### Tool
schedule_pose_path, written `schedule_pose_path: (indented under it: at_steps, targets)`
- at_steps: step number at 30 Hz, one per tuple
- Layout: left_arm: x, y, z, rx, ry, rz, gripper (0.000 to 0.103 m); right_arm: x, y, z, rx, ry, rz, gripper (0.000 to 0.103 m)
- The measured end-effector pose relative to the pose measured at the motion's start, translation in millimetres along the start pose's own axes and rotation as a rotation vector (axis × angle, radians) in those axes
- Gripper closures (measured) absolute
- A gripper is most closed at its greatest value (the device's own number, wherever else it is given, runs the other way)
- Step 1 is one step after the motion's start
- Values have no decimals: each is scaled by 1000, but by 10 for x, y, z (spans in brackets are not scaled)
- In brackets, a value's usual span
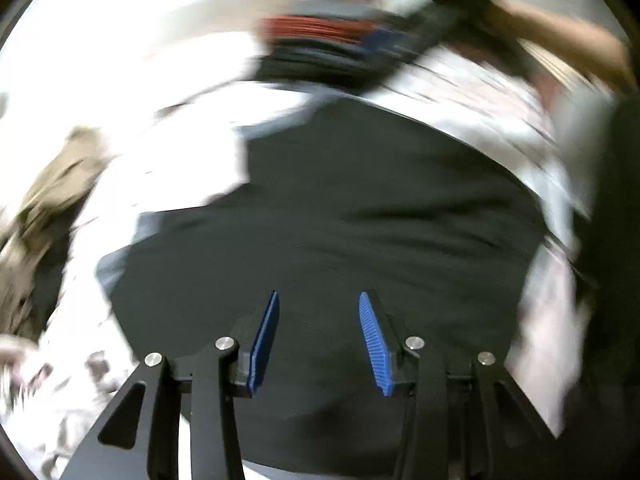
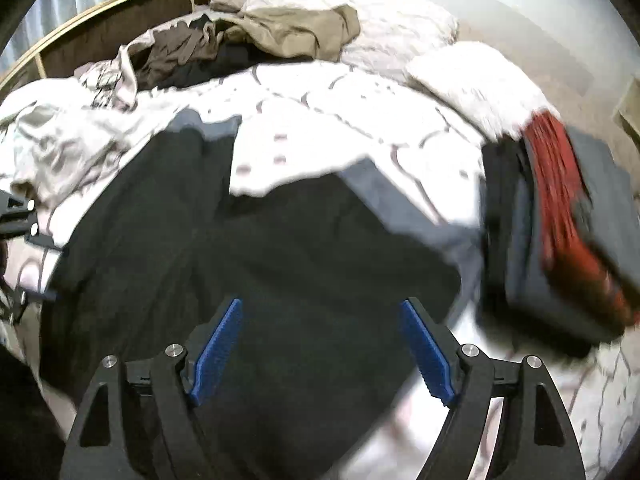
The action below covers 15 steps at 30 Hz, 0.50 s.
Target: Fold clothes
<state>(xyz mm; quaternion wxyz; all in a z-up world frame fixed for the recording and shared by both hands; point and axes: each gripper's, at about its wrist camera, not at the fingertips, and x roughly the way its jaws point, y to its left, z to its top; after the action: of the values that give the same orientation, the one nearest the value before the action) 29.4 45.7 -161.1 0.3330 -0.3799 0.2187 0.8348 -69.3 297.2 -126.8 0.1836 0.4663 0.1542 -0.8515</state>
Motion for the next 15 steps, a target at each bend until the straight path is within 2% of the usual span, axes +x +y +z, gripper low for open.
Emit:
schedule_pose_path:
  at_steps: [1, 4, 7, 9, 12, 15]
  targets:
    - [23, 215, 4, -69, -11, 41, 61, 57, 53, 134, -8, -5, 13, 29]
    - [155, 896, -107, -300, -4, 122, 61, 264, 299, 565, -42, -4, 78, 30]
    - [330, 1364, -274, -479, 23, 149, 50, 468, 562, 885, -49, 1, 132, 30]
    - [480, 1680, -364, -611, 38, 142, 49, 594, 735, 1038, -37, 8, 175, 30]
    - [692, 1991, -452, -756, 63, 142, 49, 702, 876, 1083, -38, 36, 238, 30]
    - [861, 2114, -463, -797, 98, 152, 49, 744, 968, 1004, -66, 67, 251, 30]
